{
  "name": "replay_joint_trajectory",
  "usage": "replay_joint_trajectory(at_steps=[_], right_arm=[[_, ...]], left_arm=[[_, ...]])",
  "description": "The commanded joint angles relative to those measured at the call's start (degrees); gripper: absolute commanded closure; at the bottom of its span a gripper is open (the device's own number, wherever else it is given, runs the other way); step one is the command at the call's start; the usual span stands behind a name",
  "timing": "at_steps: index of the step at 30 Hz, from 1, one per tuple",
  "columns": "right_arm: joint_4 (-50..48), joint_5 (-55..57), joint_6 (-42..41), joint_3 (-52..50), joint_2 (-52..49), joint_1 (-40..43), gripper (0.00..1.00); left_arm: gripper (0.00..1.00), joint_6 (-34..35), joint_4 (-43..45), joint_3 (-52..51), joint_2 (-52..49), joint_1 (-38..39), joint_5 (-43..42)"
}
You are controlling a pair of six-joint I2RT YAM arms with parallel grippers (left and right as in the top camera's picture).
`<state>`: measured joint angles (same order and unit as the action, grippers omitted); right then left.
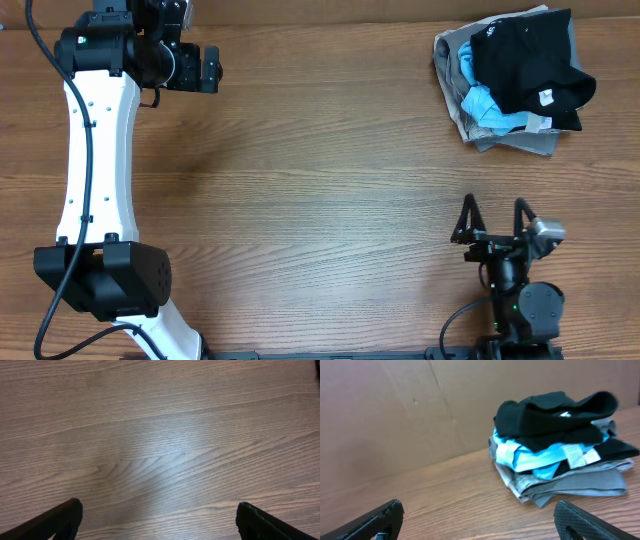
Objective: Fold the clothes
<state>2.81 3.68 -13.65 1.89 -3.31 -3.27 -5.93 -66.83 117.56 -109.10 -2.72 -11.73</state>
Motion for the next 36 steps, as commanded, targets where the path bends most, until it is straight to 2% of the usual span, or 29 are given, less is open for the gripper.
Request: replay_joint_trajectory(at_steps=[1, 26, 33, 36], right_arm=[[1.97, -0.87, 0.17, -1.42, 2.32, -0.57, 0.0], [1.64, -1.25, 0.15, -1.44, 3.15, -0.57, 0.0], [1.64, -1.25, 0.13, -1.44, 3.15, -0.57, 0.0], [1.64, -1.25, 0.15, -1.44, 3.15, -0.57, 0.0]], left_arm=[[0.0, 0.83, 0.0, -0.17, -0.31, 0.15, 0.13], [0.0, 0.83, 0.0, -0.17, 0.2, 0.02, 0.31], [0.0, 0.81, -0.28, -0.17, 11.52, 2.8, 0.33], [0.0, -1.81, 0.39, -0.26, 17.92, 3.87, 3.56]])
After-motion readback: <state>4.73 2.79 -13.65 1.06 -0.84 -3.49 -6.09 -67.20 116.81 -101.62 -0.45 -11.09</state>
